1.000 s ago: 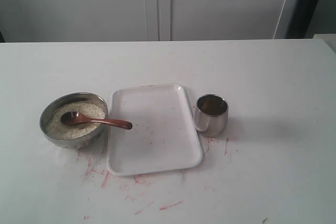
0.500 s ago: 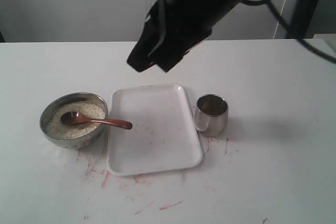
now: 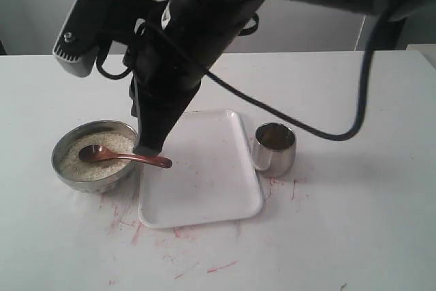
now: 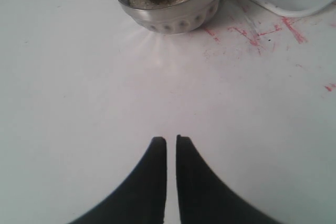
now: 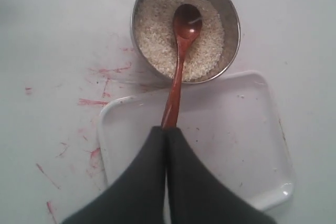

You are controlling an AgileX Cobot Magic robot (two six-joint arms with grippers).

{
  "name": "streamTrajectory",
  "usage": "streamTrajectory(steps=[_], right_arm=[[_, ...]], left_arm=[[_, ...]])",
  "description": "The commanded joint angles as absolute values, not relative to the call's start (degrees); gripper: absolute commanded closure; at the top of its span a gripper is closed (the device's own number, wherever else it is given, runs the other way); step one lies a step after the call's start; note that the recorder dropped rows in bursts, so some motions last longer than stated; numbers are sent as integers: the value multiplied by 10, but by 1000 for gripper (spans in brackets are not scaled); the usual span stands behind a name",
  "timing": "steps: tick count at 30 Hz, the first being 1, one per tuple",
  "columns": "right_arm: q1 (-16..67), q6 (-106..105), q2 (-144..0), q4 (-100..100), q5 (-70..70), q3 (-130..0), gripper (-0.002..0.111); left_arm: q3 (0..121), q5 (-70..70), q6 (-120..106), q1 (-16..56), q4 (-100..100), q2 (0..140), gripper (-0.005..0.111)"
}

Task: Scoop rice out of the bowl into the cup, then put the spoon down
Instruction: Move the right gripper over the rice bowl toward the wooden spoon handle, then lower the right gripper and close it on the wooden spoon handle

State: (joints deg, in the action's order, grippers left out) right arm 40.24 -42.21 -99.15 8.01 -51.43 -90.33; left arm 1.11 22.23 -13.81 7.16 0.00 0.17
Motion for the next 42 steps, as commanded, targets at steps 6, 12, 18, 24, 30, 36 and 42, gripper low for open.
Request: streamTrajectory(steps=[6,12,18,24,30,36,42], right_arm=[[406,-405,-1067,51,-490,-907,95],[406,-383,-1105,51,-480,-907,62],[406,-345,-1120,51,-417,-907,58],[406,-324,-1125,51,-361,-908,58],[406,-324,-1150,51,-373,-908,58],[406,-324,-1166,51,-360,-909,58],[406,-324,-1185,49,-368,-920,58]], left_arm=[[6,245,-135,76,0,0,92],[6,245,-135,76,0,0,92],[6,245,-135,76,0,0,92],[6,245,-135,76,0,0,92],[6,245,-135,76,0,0,92],[6,245,-135,76,0,0,92],[6,245,-135,76,0,0,92]])
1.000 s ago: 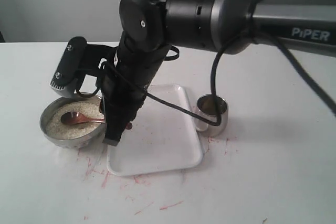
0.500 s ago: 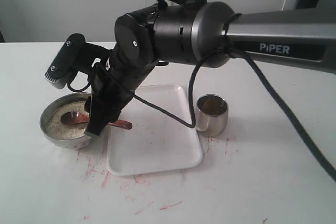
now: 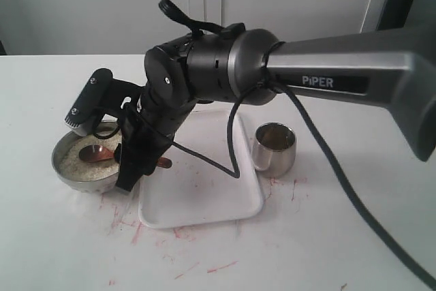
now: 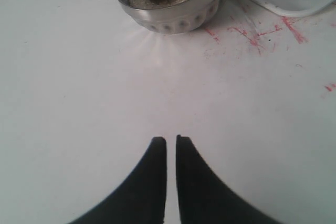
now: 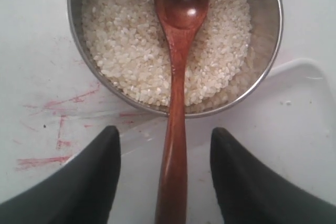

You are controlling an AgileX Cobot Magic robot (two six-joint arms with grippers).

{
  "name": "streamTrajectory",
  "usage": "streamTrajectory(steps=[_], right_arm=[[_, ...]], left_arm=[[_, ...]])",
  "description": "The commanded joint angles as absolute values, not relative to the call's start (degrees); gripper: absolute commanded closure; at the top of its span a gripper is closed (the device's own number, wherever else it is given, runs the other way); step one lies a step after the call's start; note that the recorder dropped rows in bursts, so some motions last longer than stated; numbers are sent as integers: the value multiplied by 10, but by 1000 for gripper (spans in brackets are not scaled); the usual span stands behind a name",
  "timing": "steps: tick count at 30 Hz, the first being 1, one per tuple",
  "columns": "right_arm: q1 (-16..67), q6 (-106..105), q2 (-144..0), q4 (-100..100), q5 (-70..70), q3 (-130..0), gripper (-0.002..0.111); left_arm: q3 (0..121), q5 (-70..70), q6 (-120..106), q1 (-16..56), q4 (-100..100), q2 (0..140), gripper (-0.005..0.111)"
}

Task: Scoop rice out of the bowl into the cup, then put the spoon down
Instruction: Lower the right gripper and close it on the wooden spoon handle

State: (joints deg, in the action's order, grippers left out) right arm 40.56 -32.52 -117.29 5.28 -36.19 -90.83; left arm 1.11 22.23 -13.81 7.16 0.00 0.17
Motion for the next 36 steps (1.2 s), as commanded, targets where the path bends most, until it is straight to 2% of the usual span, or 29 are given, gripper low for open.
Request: streamTrajectory(steps=[1,15,36], right_arm=[[406,-324,-1186,49,-371,-923,58],[406,-301,-1202,-19,-430,-942,59],[406,-301,-1201,-24,-454,-942,86]], left_arm=[[6,245,-135,76,0,0,92],[6,245,-135,76,0,0,92],[6,245,-135,76,0,0,92]])
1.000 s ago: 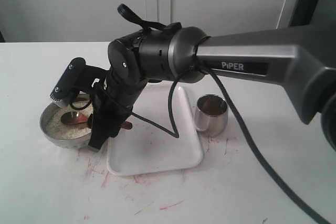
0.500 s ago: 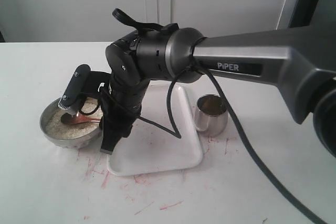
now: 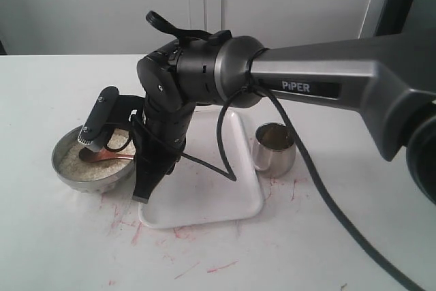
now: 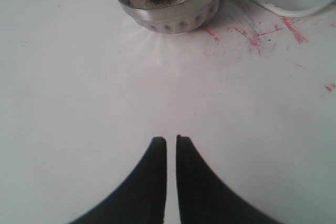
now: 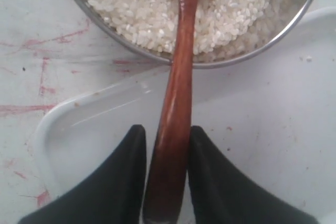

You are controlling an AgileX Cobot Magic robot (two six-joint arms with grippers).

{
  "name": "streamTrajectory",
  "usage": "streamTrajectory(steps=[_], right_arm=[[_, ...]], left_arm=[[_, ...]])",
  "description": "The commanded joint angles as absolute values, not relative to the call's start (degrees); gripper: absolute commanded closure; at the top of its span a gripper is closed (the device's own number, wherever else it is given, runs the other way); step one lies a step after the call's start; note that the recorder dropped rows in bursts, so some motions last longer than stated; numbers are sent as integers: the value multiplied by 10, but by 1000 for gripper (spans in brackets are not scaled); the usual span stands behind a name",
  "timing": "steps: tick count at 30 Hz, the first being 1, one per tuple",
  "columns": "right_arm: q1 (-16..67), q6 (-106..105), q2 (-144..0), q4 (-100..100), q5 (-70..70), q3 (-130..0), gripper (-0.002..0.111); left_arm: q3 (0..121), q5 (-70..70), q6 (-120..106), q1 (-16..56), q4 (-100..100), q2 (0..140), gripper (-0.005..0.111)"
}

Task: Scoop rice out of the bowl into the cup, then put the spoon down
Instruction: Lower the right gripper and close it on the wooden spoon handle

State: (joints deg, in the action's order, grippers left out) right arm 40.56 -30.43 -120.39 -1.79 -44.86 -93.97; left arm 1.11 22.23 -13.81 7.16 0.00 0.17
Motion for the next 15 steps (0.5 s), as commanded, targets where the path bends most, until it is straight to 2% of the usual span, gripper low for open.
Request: streamTrajectory(steps=[1,15], right_arm=[[406,-301,-1201,-24,-454,-942,88],[406,-301,-1172,-34,-467,-946,106]], left_arm=[[6,245,-135,76,0,0,92],[6,245,-135,76,0,0,92]])
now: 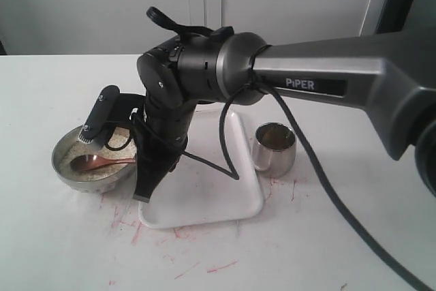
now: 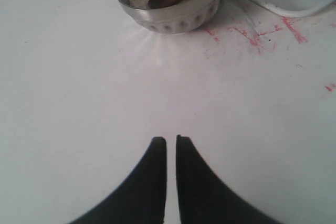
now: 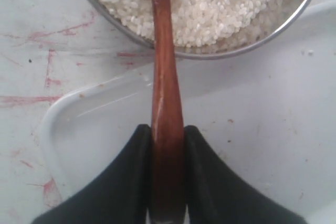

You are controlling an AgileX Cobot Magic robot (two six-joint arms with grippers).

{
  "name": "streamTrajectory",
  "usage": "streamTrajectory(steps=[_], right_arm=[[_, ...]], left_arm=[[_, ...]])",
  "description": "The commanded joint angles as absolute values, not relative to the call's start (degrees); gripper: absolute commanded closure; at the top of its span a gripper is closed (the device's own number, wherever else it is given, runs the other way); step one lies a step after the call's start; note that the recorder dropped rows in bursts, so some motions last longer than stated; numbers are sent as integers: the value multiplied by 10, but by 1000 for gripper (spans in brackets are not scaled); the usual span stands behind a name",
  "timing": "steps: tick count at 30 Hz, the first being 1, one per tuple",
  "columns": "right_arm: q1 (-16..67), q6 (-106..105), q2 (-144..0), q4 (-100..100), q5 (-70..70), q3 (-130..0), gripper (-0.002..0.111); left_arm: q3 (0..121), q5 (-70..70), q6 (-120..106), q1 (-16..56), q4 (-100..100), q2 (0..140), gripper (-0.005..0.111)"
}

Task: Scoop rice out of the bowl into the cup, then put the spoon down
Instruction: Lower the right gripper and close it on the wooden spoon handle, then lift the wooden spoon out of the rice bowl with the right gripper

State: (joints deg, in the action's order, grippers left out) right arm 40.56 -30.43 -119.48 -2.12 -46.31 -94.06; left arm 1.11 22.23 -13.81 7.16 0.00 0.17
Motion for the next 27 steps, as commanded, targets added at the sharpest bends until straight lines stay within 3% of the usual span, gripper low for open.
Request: streamTrajectory(steps=[1,13,21,27], right_arm=[[406,-301,-1167,-39,-476,-952,108],[481,-265,-1160,-267,-657,-1039,108],[544,-147,-1160,-498,-690,-1039,108],[559,-148,-1176,-503,-700,-1039,108]], left_arm=[[6,245,-135,76,0,0,92],[6,245,-135,76,0,0,92],[6,245,-135,76,0,0,92],[6,245,-135,76,0,0,92]])
